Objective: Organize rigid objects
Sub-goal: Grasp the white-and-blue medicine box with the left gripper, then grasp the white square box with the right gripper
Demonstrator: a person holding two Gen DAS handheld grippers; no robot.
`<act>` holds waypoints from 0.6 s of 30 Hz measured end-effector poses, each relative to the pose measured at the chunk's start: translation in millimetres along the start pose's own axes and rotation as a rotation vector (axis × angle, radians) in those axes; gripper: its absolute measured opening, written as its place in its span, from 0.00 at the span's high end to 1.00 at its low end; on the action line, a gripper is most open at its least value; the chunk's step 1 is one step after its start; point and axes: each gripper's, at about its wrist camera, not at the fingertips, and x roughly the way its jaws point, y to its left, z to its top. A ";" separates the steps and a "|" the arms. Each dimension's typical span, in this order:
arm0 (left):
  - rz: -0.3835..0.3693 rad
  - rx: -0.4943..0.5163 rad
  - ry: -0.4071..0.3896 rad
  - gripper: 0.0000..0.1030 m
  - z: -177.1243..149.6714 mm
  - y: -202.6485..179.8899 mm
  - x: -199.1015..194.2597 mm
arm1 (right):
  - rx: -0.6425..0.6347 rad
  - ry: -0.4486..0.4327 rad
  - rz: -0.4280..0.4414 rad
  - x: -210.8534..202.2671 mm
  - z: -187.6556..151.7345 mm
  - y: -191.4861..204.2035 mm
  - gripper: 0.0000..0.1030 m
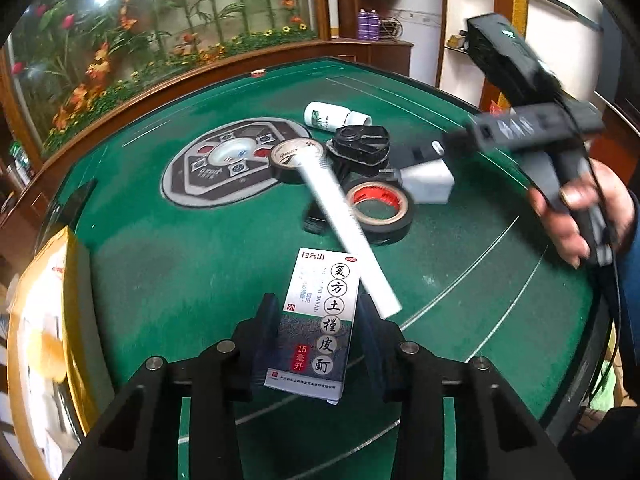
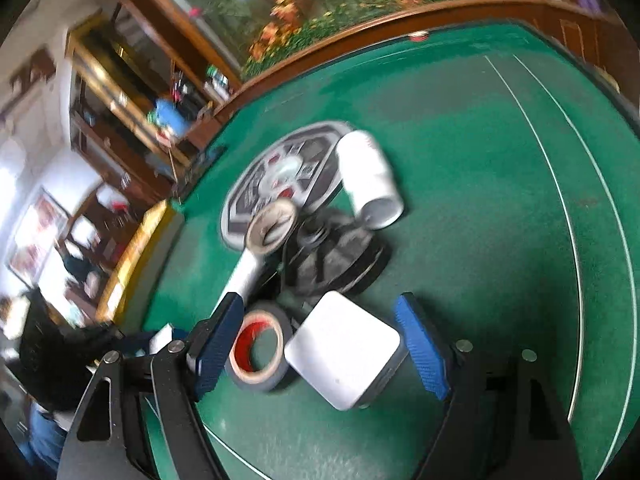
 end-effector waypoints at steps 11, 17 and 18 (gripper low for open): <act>0.023 -0.036 0.059 0.54 -6.5 7.3 19.5 | -0.191 0.023 -0.210 -2.2 -28.1 45.7 0.47; -0.001 -0.112 0.058 0.66 -7.8 16.8 20.8 | -0.202 0.032 -0.228 2.0 -28.4 47.3 0.54; 0.003 -0.109 0.058 0.66 -9.4 14.9 19.1 | -0.224 0.043 -0.249 1.5 -30.6 52.0 0.55</act>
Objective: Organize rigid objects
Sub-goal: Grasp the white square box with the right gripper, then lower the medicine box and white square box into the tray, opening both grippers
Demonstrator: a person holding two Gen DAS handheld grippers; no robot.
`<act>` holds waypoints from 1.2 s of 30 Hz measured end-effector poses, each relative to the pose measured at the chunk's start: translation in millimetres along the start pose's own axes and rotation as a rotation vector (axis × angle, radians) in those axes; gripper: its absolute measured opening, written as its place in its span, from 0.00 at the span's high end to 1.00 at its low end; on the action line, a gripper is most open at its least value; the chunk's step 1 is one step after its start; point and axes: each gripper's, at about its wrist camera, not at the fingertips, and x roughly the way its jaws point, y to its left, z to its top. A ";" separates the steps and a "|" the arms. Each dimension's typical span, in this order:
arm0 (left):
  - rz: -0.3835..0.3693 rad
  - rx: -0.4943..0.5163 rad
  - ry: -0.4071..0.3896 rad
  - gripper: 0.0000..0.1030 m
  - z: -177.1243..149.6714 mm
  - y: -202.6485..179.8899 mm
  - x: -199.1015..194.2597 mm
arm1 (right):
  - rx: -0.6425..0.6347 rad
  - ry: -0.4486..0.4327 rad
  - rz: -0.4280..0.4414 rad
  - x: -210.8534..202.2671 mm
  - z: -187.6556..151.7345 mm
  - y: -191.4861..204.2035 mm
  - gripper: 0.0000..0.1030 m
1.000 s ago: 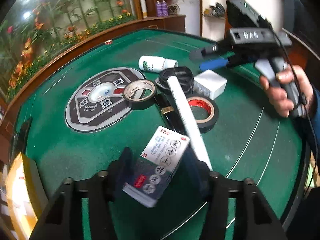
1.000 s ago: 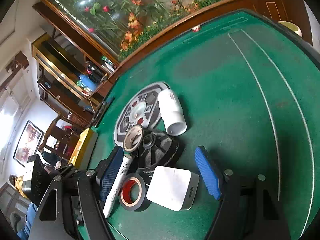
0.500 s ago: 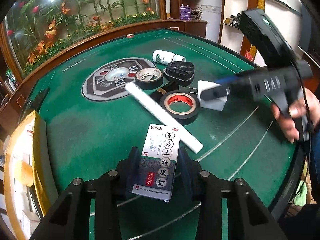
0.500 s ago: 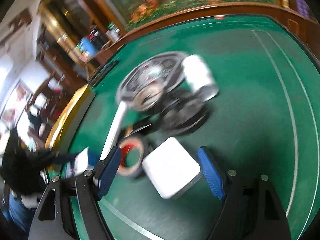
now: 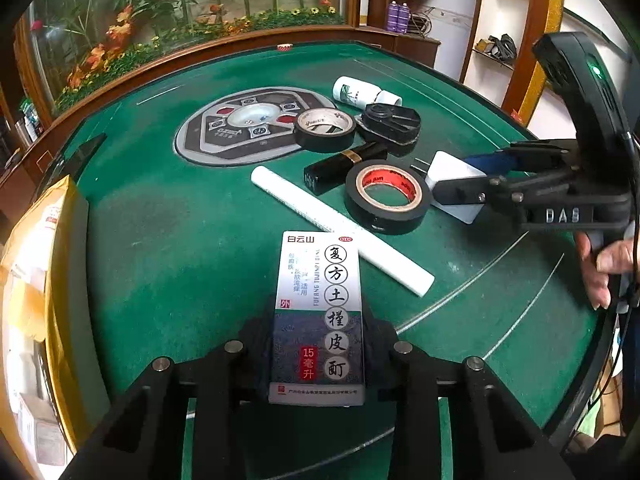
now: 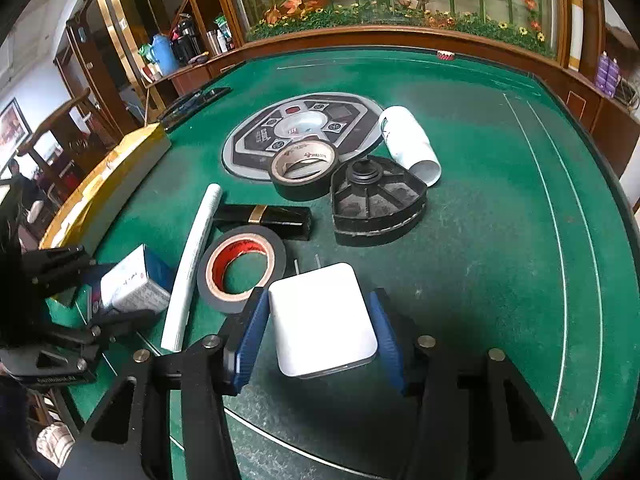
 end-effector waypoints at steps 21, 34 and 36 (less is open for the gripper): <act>-0.105 -0.121 -0.190 0.66 -14.5 11.9 -61.0 | 0.108 -0.090 0.001 -45.1 -20.8 24.8 0.57; 0.038 -0.264 -0.305 0.66 -44.8 98.6 -119.5 | 0.036 -0.142 0.289 -47.0 33.2 122.7 0.57; 0.073 -0.299 -0.308 0.65 -57.4 115.6 -124.3 | 0.006 -0.133 0.315 -41.6 41.1 145.7 0.57</act>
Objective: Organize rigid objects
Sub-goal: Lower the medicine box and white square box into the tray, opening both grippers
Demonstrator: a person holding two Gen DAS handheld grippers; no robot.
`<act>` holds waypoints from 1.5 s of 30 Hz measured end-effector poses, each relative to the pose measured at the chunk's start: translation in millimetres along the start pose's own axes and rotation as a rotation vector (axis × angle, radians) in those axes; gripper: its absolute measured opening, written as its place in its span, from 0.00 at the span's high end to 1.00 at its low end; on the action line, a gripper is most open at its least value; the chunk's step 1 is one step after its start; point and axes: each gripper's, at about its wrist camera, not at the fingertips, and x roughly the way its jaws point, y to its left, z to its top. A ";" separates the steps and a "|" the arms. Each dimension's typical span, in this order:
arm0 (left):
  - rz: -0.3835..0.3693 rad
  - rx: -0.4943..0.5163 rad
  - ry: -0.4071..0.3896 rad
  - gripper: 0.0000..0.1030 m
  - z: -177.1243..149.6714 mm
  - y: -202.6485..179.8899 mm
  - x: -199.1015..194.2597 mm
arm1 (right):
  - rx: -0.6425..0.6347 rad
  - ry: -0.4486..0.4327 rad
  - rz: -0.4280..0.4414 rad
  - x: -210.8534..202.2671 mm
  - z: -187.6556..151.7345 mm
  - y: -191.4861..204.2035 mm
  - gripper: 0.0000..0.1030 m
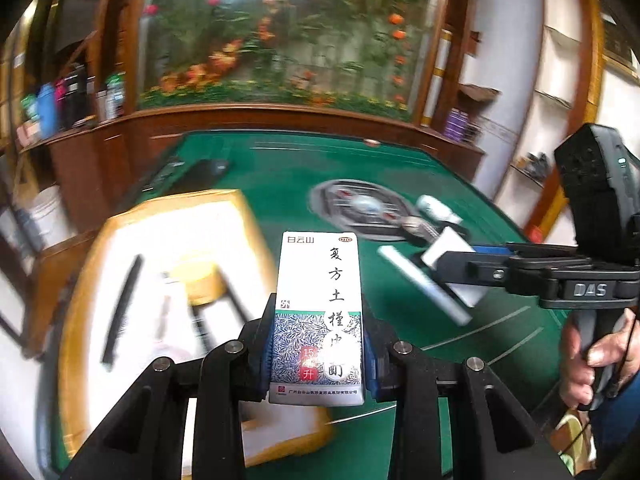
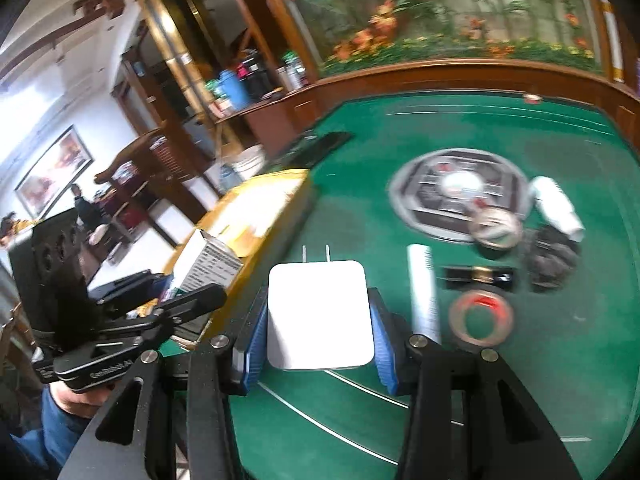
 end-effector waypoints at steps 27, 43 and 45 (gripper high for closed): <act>0.237 -0.128 0.049 0.64 -47.7 100.4 -1.8 | -0.321 0.169 -0.095 143.6 -8.5 129.4 0.57; 0.289 -0.106 0.040 0.39 -43.7 89.3 -9.3 | -0.319 0.123 -0.073 123.6 -6.7 131.7 0.39; 0.305 -0.083 0.026 0.37 -41.8 81.9 -11.0 | -0.299 0.109 -0.060 116.2 -5.0 127.6 0.39</act>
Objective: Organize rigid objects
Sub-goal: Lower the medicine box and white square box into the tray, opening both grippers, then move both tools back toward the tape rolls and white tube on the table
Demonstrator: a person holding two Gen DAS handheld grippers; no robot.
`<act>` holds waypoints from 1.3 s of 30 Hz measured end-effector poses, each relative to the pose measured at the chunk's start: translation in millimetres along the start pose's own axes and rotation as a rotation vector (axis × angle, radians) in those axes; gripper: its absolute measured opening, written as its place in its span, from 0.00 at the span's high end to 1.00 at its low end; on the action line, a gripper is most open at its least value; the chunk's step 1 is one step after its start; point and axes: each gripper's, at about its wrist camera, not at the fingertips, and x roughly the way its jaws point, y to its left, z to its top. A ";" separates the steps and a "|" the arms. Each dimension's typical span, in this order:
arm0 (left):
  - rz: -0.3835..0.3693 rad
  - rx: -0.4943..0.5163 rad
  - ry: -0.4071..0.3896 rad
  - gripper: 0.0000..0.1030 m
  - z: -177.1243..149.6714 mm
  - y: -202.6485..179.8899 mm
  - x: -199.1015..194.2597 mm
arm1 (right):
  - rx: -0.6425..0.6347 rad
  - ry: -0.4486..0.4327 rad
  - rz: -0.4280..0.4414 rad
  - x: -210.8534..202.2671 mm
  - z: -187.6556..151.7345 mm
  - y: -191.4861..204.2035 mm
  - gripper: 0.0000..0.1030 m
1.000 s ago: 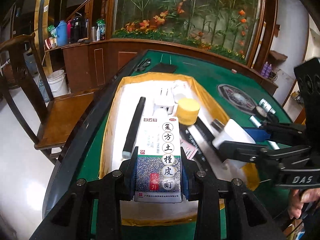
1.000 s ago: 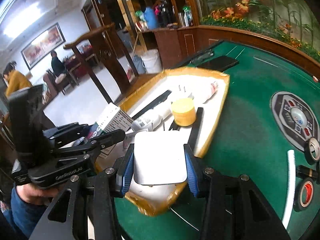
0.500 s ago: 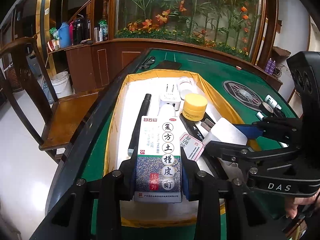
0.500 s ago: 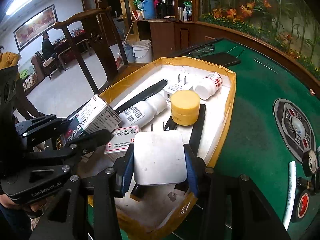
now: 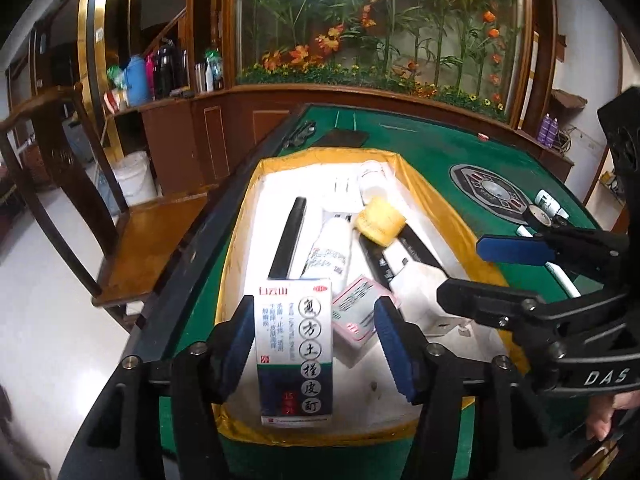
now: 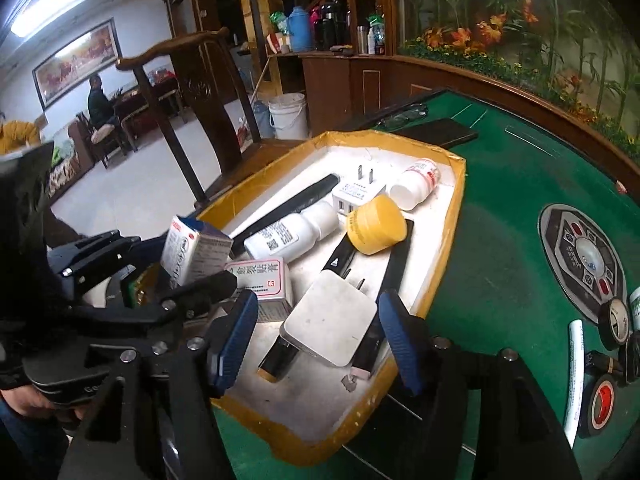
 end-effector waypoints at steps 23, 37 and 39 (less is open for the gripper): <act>0.142 0.248 -0.114 0.19 3.2 -120.0 -21.6 | 0.218 -0.098 -0.037 -66.2 -45.0 -99.1 0.38; 0.157 0.395 -0.107 0.17 8.7 -186.5 -12.9 | 0.328 -0.130 -0.098 -94.0 -58.8 -193.0 0.38; 0.155 0.405 -0.102 0.17 9.8 -194.7 -10.6 | 0.323 -0.127 -0.127 -96.3 -57.2 -208.8 0.38</act>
